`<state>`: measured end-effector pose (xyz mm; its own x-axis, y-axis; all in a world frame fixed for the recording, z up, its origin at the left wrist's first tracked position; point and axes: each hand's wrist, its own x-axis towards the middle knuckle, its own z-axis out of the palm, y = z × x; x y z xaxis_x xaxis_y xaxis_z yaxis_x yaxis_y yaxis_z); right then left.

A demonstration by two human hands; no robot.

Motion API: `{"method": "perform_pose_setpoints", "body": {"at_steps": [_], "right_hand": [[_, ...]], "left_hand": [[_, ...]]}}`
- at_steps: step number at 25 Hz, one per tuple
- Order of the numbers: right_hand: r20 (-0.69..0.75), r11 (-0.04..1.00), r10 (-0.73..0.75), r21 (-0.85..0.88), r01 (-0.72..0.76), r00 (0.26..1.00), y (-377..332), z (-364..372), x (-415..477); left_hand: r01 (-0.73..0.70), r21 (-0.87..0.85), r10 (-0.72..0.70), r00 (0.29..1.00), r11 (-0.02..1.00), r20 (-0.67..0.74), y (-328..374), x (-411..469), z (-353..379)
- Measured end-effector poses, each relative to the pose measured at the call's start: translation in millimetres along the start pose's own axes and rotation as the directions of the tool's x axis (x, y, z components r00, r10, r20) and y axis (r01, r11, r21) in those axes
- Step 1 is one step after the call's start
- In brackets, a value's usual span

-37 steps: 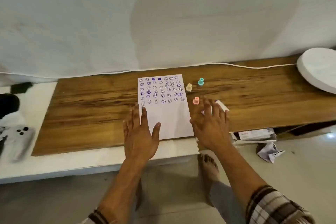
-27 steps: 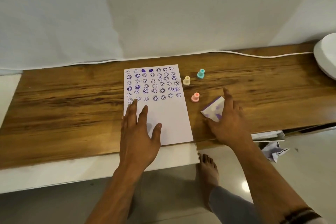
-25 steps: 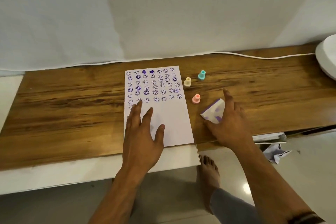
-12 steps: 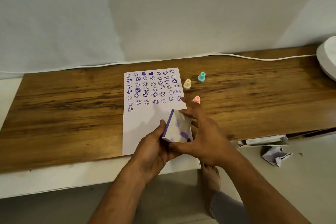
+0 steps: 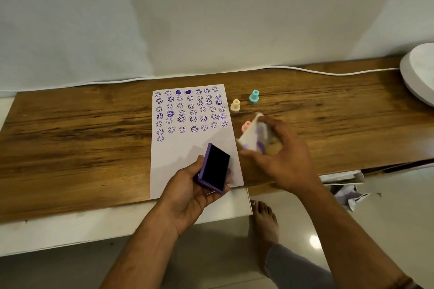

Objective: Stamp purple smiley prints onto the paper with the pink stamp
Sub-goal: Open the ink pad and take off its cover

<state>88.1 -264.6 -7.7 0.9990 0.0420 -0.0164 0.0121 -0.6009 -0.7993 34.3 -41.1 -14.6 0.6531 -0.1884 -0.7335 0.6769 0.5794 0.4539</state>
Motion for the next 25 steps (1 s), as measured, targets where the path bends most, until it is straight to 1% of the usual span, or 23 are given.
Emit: {"method": "perform_pose_setpoints", "body": {"at_steps": [1, 2, 3, 4, 6, 10, 13, 15, 16, 18, 20, 22, 25], "right_hand": [[-0.093, 0.995, 0.053, -0.081, -0.061, 0.994, 8.6, -5.0, 5.6], [-0.156, 0.978, 0.11, -0.161, -0.135, 0.982, 17.1, -9.4, 10.9], [-0.184, 0.954, 0.157, -0.225, -0.197, 0.97, 25.0, -12.5, 15.6], [-0.183, 0.934, 0.189, -0.27, -0.234, 0.965, 32.0, -14.4, 19.9], [-0.127, 0.917, 0.215, -0.316, -0.245, 0.968, 41.7, -16.6, 27.6], [0.006, 0.919, 0.201, -0.347, -0.187, 0.979, 47.2, -21.6, 35.6], [0.036, 0.93, 0.17, -0.336, -0.148, 0.985, 34.6, -27.7, 30.7], [0.062, 0.967, 0.078, -0.247, -0.061, 0.995, 18.7, -30.9, 20.5], [0.127, 0.984, 0.032, -0.177, -0.009, 0.991, 7.8, -30.6, 13.1], [0.31, 0.993, -0.017, -0.109, 0.053, 0.951, -11.4, -24.2, -2.7], [0.422, 0.987, -0.014, -0.14, 0.081, 0.907, -18.7, -14.1, -11.9], [0.473, 0.979, -0.025, -0.165, 0.117, 0.881, -20.1, -6.9, -14.7], [0.487, 0.977, -0.07, -0.144, 0.159, 0.87, -16.0, -4.4, -13.0]], "left_hand": [[0.003, 0.011, -0.003, 1.0, 1.0, -0.002, 0.1, 0.2, -1.2], [0.003, 0.021, -0.003, 1.0, 1.0, -0.002, 0.3, 0.1, -1.6], [0.001, 0.03, -0.001, 1.0, 1.0, -0.004, 0.1, 0.0, -1.5], [-0.001, 0.037, 0.001, 1.0, 0.999, -0.009, -0.3, -0.3, -0.9], [-0.002, 0.041, 0.002, 1.0, 0.999, -0.013, -1.9, -1.1, 0.2], [0.004, 0.036, -0.004, 1.0, 0.999, -0.015, -2.2, -1.4, 0.3], [-0.008, 0.038, 0.009, 1.0, 0.999, -0.019, -1.5, -0.4, 1.8], [-0.019, 0.047, 0.019, 1.0, 0.999, -0.013, -1.9, -0.2, 5.0], [-0.025, 0.049, 0.026, 1.0, 0.998, -0.009, -2.1, -0.2, 6.7], [-0.033, 0.043, 0.033, 0.999, 0.999, 0.007, -4.0, -0.6, 10.2], [-0.037, 0.039, 0.036, 0.999, 0.999, 0.026, -8.2, -1.4, 13.4], [-0.031, 0.051, 0.029, 0.999, 0.998, 0.029, -13.4, -1.6, 17.1], [-0.023, 0.04, 0.021, 0.999, 0.999, 0.032, -19.2, -1.2, 22.4]]}}
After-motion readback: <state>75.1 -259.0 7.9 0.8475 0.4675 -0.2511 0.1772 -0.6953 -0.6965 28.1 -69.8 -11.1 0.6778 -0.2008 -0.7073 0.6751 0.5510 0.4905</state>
